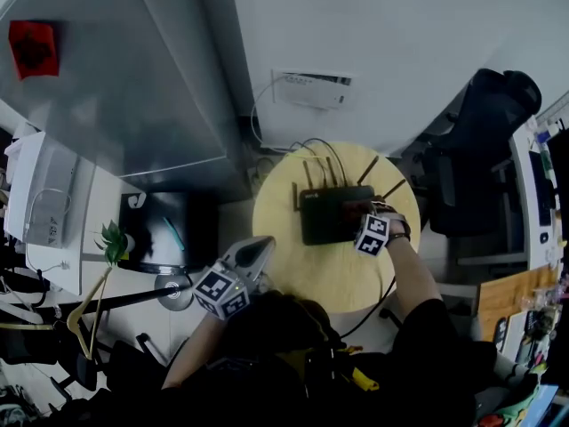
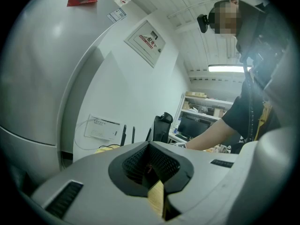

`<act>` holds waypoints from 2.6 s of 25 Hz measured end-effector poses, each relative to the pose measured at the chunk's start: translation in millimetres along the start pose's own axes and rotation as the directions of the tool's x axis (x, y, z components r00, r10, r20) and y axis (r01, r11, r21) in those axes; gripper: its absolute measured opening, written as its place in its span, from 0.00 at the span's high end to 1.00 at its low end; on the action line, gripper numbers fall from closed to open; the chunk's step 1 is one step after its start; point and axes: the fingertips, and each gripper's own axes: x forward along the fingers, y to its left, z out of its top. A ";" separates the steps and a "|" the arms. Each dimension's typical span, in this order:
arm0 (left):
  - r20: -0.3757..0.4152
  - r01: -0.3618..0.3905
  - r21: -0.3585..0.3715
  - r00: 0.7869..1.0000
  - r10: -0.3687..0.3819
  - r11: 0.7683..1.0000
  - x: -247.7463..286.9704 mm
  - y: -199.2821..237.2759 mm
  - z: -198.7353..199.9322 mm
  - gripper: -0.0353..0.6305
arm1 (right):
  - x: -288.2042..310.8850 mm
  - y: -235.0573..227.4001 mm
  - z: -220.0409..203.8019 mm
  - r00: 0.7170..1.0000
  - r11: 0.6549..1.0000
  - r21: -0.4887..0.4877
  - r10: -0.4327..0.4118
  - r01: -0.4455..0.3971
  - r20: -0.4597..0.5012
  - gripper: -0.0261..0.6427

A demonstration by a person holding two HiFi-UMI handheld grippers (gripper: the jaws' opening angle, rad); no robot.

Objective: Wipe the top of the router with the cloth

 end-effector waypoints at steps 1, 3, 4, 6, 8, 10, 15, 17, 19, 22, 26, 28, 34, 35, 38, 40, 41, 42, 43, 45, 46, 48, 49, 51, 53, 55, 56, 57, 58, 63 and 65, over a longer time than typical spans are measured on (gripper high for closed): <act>0.003 0.006 0.001 1.000 -0.006 1.000 0.0 -1.1 0.6 0.95 | -1.7 3.1 -1.1 1.000 1.000 0.005 0.011 -0.011 -0.005 0.86; 0.006 0.017 0.007 1.000 -0.017 1.000 -0.1 -3.1 2.7 0.95 | -5.0 10.3 -2.6 0.999 0.999 0.017 0.034 -0.033 -0.014 0.86; 0.009 0.022 0.010 1.000 -0.022 1.000 -0.1 -3.8 3.9 0.95 | -6.6 13.8 -3.4 0.999 0.999 0.025 0.043 -0.042 -0.018 0.86; 0.020 0.032 0.013 0.999 -0.032 0.999 0.6 -4.5 6.1 0.95 | -9.6 20.3 -6.4 0.998 0.998 0.042 0.050 -0.049 -0.025 0.86; 0.027 0.042 0.014 0.999 -0.042 0.999 2.3 -5.5 8.1 0.95 | -12.5 26.8 -10.3 0.998 0.997 0.055 0.048 -0.047 -0.029 0.86; 0.030 0.056 0.014 0.998 -0.056 0.998 4.6 -8.7 11.8 0.95 | -15.3 33.8 -13.0 0.998 0.997 0.068 0.046 -0.044 -0.031 0.86; 0.025 0.097 0.024 0.995 -0.097 0.995 11.1 -17.0 13.8 0.95 | -21.7 47.0 -18.0 0.999 0.994 0.103 0.041 -0.038 -0.029 0.86; 0.029 0.106 0.020 0.994 -0.107 0.994 12.6 -18.5 13.2 0.95 | -24.0 51.8 -19.1 0.999 0.993 0.113 0.039 -0.036 -0.031 0.86; 0.029 0.115 0.020 0.993 -0.116 0.993 13.6 -19.6 13.6 0.95 | -25.4 55.8 -20.2 0.999 0.991 0.127 0.032 -0.028 -0.031 0.86; 0.026 0.128 0.026 0.991 -0.129 0.991 14.6 -20.4 15.4 0.95 | -27.2 60.6 -20.4 0.999 0.989 0.149 0.026 -0.021 -0.031 0.86; 0.031 0.139 0.025 0.990 -0.140 0.990 15.4 -21.6 14.0 0.95 | -30.8 67.7 -21.9 0.999 0.986 0.167 0.021 -0.016 -0.031 0.86; 0.032 0.140 0.025 0.990 -0.141 0.990 15.7 -20.8 15.7 0.95 | -32.2 70.2 -22.3 0.999 0.984 0.181 0.013 -0.007 -0.033 0.86; 0.041 0.152 0.031 0.987 -0.154 0.988 16.0 -17.9 20.9 0.95 | -33.8 76.6 -20.9 0.998 0.979 0.206 0.019 -0.007 -0.056 0.86; 0.042 0.156 0.032 0.987 -0.157 0.987 16.0 -17.8 21.4 0.95 | -33.8 77.6 -20.9 0.998 0.977 0.211 0.019 -0.006 -0.060 0.86; 0.047 0.166 0.034 0.985 -0.167 0.986 16.5 -17.8 22.2 0.95 | -35.1 81.1 -19.9 0.998 0.974 0.228 0.020 -0.004 -0.064 0.86; 0.045 0.171 0.036 0.984 -0.173 0.985 17.4 -18.6 23.5 0.95 | -35.7 83.1 -19.6 0.998 0.971 0.238 0.016 0.000 -0.064 0.86; 0.044 0.174 0.038 0.983 -0.176 0.984 17.8 -18.7 23.7 0.95 | -35.5 84.2 -19.6 0.998 0.970 0.244 0.015 0.001 -0.065 0.86; 0.044 0.176 0.039 0.983 -0.178 0.984 18.1 -18.6 23.6 0.95 | -35.3 85.5 -19.5 0.998 0.968 0.251 0.017 0.000 -0.066 0.86; 0.043 0.178 0.039 0.983 -0.180 0.983 18.4 -18.5 23.3 0.95 | -35.2 87.4 -19.5 0.998 0.966 0.258 0.023 -0.006 -0.065 0.86; 0.042 0.181 0.037 0.982 -0.183 0.983 18.7 -19.0 23.2 0.95 | -34.7 94.7 -20.4 0.997 0.962 0.271 0.056 -0.038 -0.059 0.86; 0.043 0.182 0.034 0.982 -0.183 0.983 18.8 -19.5 23.5 0.95 | -34.4 100.1 -21.0 0.996 0.959 0.276 0.077 -0.059 -0.053 0.86; 0.044 0.182 0.030 0.982 -0.183 0.983 18.9 -20.3 24.5 0.95 | -35.9 108.9 -20.4 0.995 0.956 0.281 0.091 -0.078 -0.032 0.86; 0.043 0.181 0.030 0.982 -0.182 0.983 18.8 -20.2 24.8 0.95 | -38.1 110.2 -19.2 0.997 0.955 0.288 0.079 -0.071 -0.017 0.86; 0.043 0.177 0.026 0.983 -0.178 0.984 18.8 -18.8 24.7 0.95 | -41.0 109.0 -18.9 0.998 0.944 0.325 0.051 -0.055 0.021 0.86; 0.040 0.174 0.022 0.984 -0.175 0.984 19.3 -16.9 23.4 0.95 | -41.8 104.7 -20.7 0.998 0.926 0.374 0.037 -0.056 0.059 0.86; 0.036 0.172 0.022 0.984 -0.173 0.985 19.6 -16.5 22.0 0.95 | -47.7 95.8 -15.8 0.995 0.907 0.416 0.028 -0.065 0.094 0.86; 0.035 0.170 0.021 0.985 -0.171 0.985 19.7 -16.7 21.7 0.95 | -49.6 92.7 -11.5 0.993 0.897 0.436 0.027 -0.075 0.115 0.86; 0.036 0.168 0.021 0.985 -0.168 0.986 19.5 -16.7 21.7 0.95 | -49.7 91.4 -6.2 0.990 0.885 0.457 0.029 -0.089 0.139 0.86; 0.038 0.164 0.020 0.986 -0.164 0.986 19.0 -16.3 21.9 0.95 | -48.6 91.5 0.5 0.986 0.873 0.475 0.031 -0.106 0.162 0.86; 0.048 0.127 0.011 0.991 -0.127 0.992 8.7 -8.4 21.7 0.95 | -51.5 94.2 63.5 0.963 0.863 0.470 0.065 -0.186 0.261 0.86; 0.055 0.109 0.005 0.993 -0.109 0.994 2.5 -3.5 21.5 0.95 | -53.8 93.9 90.7 0.953 0.862 0.459 0.083 -0.216 0.292 0.86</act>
